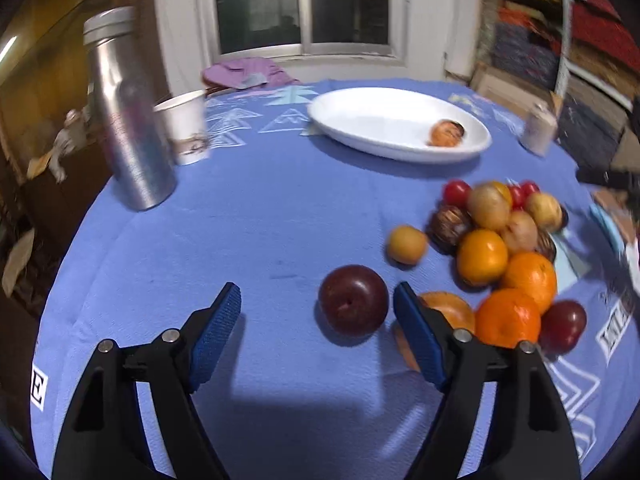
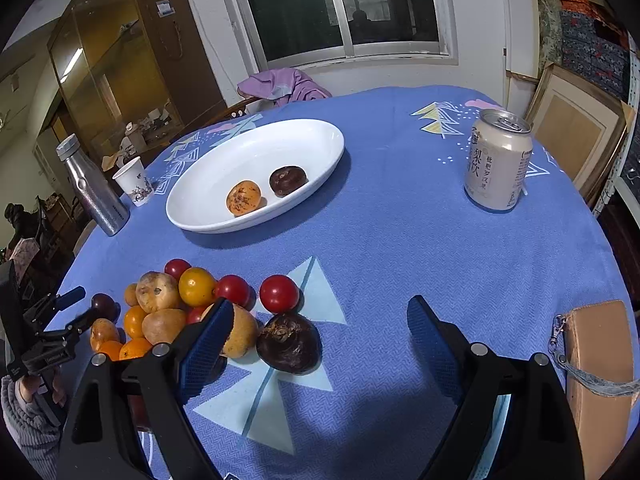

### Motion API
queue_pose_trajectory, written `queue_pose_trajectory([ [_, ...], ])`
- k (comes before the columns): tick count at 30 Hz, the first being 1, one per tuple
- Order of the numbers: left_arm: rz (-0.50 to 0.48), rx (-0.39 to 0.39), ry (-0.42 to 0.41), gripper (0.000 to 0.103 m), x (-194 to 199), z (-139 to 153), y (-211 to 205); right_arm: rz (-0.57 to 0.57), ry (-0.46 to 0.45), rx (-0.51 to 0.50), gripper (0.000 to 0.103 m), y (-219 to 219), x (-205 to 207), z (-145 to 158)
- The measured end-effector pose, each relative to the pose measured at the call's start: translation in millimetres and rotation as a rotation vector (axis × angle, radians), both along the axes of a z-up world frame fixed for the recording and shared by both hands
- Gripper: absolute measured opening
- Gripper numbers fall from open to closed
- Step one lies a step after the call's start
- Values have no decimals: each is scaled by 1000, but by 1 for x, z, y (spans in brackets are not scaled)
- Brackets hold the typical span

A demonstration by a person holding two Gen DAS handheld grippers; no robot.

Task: Organize fruits
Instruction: 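Move the open left tool back to a dark red plum, then grasp the dark red plum with the left tool while the right tool grasps another dark brown fruit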

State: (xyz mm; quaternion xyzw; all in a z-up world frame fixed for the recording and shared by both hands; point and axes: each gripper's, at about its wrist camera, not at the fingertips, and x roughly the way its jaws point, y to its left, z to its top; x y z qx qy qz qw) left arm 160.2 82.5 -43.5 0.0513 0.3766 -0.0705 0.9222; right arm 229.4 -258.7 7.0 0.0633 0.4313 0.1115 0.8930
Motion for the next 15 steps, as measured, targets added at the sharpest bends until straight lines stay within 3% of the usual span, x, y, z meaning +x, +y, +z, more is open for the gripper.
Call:
queue_pose_trajectory([
  [2, -12, -52, 19, 66, 0, -1, 4, -1, 1, 1, 89, -1, 0, 0],
  [4, -33, -126, 52, 54, 3, -3, 9, -1, 3, 2, 89, -1, 0, -1],
  [6, -74, -128, 47, 35, 2, -3, 2, -1, 4, 2, 89, 0, 0, -1],
  [8, -85, -103, 37, 34, -1, -4, -6, 0, 5, 2, 89, 0, 0, -1],
  [15, -62, -178, 103, 44, 21, -11, 0, 6, 22, 2, 89, 2, 1, -5],
])
